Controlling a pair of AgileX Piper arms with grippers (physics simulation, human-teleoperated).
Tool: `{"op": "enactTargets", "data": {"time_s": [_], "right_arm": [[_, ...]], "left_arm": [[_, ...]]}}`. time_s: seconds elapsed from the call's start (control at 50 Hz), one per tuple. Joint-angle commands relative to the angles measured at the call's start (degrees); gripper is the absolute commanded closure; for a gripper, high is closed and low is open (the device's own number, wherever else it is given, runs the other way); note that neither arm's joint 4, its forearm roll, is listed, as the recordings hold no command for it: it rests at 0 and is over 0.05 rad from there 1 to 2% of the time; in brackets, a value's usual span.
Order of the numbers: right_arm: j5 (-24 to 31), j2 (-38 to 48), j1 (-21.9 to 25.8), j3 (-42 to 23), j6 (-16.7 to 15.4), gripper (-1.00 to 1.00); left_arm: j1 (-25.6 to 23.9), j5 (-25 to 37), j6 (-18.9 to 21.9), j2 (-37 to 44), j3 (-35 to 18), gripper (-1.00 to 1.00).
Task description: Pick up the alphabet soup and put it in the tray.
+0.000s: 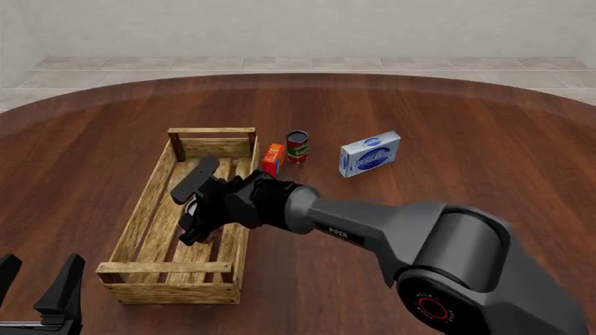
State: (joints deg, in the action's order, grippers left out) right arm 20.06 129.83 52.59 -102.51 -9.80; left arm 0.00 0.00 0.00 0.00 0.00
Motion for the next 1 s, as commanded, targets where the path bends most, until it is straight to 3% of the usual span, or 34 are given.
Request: {"op": "enactTargets", "data": {"time_s": [0.02, 1.0], "right_arm": [[-0.45, -0.14, -0.02, -0.20, 1.31, 1.00], [-1.92, 0.89, 0.15, 1.00, 1.77, 1.00]], "left_arm": [[0.00, 0.00, 0.00, 0.00, 0.00, -1.00], [0.00, 0.00, 0.00, 0.00, 0.00, -1.00]]}}
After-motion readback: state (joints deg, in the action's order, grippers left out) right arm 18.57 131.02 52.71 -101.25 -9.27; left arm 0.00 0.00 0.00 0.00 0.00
